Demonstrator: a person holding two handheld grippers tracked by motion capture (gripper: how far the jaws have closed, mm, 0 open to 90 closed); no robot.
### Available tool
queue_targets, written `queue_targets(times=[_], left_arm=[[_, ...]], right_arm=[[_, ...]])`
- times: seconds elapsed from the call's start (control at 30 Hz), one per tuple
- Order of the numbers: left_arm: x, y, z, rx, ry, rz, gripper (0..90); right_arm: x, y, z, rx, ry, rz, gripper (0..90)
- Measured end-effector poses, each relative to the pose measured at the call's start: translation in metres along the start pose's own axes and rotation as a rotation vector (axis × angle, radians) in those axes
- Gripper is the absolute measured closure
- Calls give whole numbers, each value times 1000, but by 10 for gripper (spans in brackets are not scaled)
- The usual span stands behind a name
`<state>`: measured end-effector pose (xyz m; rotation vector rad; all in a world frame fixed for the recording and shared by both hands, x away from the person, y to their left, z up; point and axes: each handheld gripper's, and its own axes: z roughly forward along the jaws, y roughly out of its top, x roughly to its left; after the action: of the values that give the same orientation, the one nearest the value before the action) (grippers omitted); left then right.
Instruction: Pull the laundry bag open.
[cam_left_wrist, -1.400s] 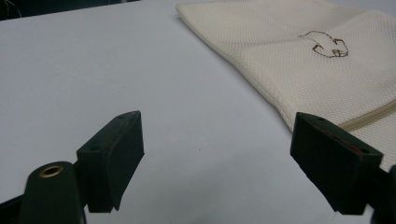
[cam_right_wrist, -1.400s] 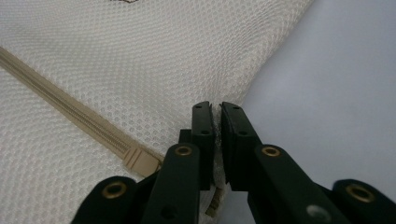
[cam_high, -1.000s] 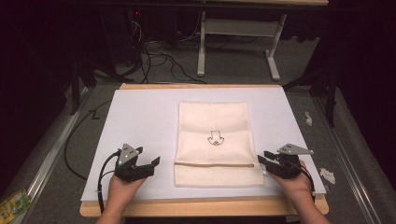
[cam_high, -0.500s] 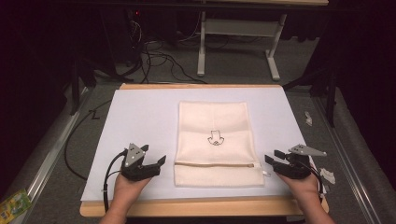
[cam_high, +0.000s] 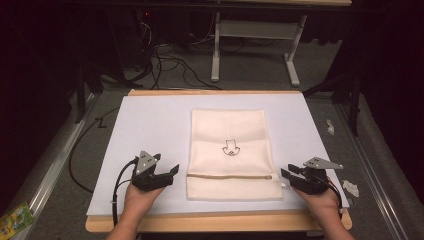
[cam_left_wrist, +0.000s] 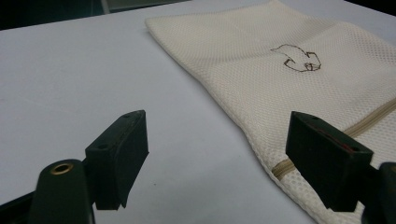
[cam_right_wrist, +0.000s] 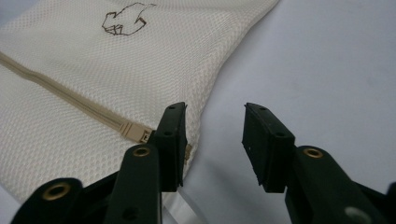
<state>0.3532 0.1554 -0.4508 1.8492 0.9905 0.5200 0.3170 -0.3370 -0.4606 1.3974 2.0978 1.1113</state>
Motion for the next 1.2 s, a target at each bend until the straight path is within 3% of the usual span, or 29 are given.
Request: queue_targets(times=[0.2, 0.4, 0.6, 0.87, 0.93, 1.13, 1.2], left_arm=[[-7, -1, 0, -5, -3, 30, 219], [-10, -1, 0, 2, -9, 62, 217], [-9, 1, -3, -3, -1, 56, 214], [-14, 2, -6, -18, 9, 51, 214], [-14, 3, -5, -17, 0, 45, 214], [-12, 2, -1, -2, -11, 62, 217], [-11, 2, -1, 1, -23, 47, 230]], right_arm=[[7, -2, 11, 44, 25, -41, 624], [11, 0, 17, 63, 22, -39, 625], [12, -1, 20, 78, 16, -44, 630], [13, -6, 18, 92, 51, -42, 650], [15, -8, 19, 104, 50, -61, 660], [19, -8, 19, 114, 27, -92, 756], [20, -7, 19, 122, 31, -94, 777]])
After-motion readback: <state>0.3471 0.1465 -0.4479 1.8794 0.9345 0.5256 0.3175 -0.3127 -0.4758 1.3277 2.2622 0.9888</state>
